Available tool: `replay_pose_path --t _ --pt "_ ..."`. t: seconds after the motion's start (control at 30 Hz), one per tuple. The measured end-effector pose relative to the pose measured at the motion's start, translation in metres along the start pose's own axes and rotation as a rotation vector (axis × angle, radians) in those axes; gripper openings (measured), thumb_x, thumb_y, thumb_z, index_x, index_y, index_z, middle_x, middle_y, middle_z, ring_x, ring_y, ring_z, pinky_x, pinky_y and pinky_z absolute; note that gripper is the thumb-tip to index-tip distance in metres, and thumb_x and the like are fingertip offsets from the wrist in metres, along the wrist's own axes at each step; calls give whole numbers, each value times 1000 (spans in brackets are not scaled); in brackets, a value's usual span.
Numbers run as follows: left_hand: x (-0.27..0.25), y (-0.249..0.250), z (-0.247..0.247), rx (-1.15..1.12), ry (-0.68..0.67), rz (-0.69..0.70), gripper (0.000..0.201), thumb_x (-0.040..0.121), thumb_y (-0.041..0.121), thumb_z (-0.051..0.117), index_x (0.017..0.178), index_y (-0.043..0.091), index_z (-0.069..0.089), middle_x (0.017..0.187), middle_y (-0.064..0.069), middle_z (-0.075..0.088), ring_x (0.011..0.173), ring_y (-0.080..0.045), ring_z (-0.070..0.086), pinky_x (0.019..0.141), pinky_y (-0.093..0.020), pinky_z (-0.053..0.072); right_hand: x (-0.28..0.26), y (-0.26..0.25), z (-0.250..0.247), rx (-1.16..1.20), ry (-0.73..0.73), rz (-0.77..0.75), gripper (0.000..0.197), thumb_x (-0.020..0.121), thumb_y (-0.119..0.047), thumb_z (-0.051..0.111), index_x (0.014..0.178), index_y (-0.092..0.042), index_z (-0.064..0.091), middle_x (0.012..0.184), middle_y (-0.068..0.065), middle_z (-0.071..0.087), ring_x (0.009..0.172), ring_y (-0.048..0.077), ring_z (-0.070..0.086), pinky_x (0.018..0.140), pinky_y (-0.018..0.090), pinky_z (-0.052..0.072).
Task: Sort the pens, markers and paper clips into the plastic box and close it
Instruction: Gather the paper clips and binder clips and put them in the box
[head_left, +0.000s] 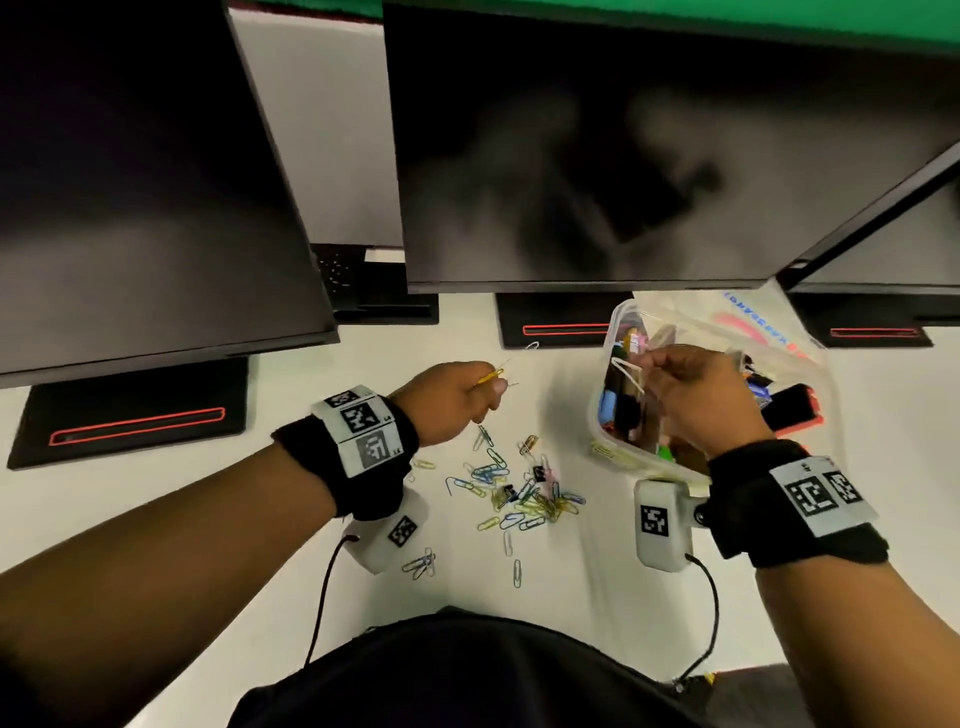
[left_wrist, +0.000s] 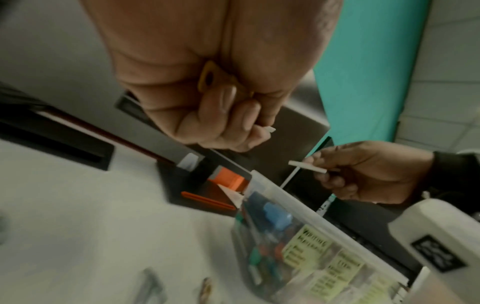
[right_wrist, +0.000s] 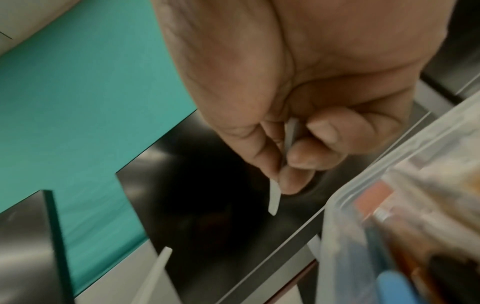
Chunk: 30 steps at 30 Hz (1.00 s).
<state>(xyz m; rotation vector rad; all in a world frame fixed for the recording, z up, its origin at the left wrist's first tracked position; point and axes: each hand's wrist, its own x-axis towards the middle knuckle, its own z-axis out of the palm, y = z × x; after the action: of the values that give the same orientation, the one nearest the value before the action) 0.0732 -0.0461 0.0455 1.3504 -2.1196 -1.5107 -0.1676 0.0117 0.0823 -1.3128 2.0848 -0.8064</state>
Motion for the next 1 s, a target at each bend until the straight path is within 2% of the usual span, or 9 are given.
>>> replay_pose_path --t 0.1,0.23,0.33,0.43,0.6,0.7,0.83,0.93,1.0 --pt "14 31 10 59 -3 60 32 99 29 39 69 24 49 64 6 48 59 -9 44 61 -21 38 7 20 -27 8 66 54 17 90 -8 55 88 -12 71 69 -5 63 58 6 53 66 24 46" --pt "24 58 23 128 -25 59 26 98 25 39 83 20 59 67 8 50 62 -8 46 61 -22 39 8 41 -48 -19 67 57 15 88 -8 58 90 -12 73 72 -3 65 50 -11 56 50 -1 42" --pt "28 70 32 161 -44 21 26 98 23 39 90 18 64 72 6 55 69 -10 50 67 -22 40 10 50 -56 -45 45 65 15 87 -6 59 91 -12 72 79 2 65 48 -18 53 49 -6 37" --pt "34 80 40 183 -43 -22 29 97 23 41 74 27 57 84 1 64 83 -15 57 75 -25 43 21 57 -61 -33 -2 104 18 87 -1 56 92 -8 71 67 5 64 42 1 57 44 4 45" --pt "57 115 57 305 -9 -43 27 97 23 43 82 15 64 84 2 63 76 -13 54 61 -18 38 47 67 -73 2 -65 187 24 84 8 48 95 -2 67 60 11 63 53 23 63 70 40 59" --pt "76 139 74 424 14 -33 28 96 23 45 99 5 67 95 -11 64 84 -22 60 68 -26 43 57 68 -80 -4 -139 196 23 85 3 50 101 -6 63 70 15 67 54 25 65 67 37 58" --pt "104 166 101 601 19 -40 30 95 22 45 105 4 66 109 -13 66 96 -26 59 70 -25 40 63 78 -92 -83 -210 116 34 81 -12 60 115 -15 58 101 16 70 88 33 68 87 44 55" --pt "128 176 120 680 5 -78 28 92 22 47 102 5 67 109 -12 67 101 -27 62 83 -32 48 59 86 -110 -68 -220 88 17 82 -9 58 96 -18 61 95 15 70 87 35 67 84 45 56" --pt "140 181 130 719 1 -117 22 89 23 52 92 6 67 98 -12 68 94 -27 64 78 -33 49 56 93 -118 -107 -258 49 11 83 -8 58 79 -19 58 92 15 68 89 36 66 84 44 55"
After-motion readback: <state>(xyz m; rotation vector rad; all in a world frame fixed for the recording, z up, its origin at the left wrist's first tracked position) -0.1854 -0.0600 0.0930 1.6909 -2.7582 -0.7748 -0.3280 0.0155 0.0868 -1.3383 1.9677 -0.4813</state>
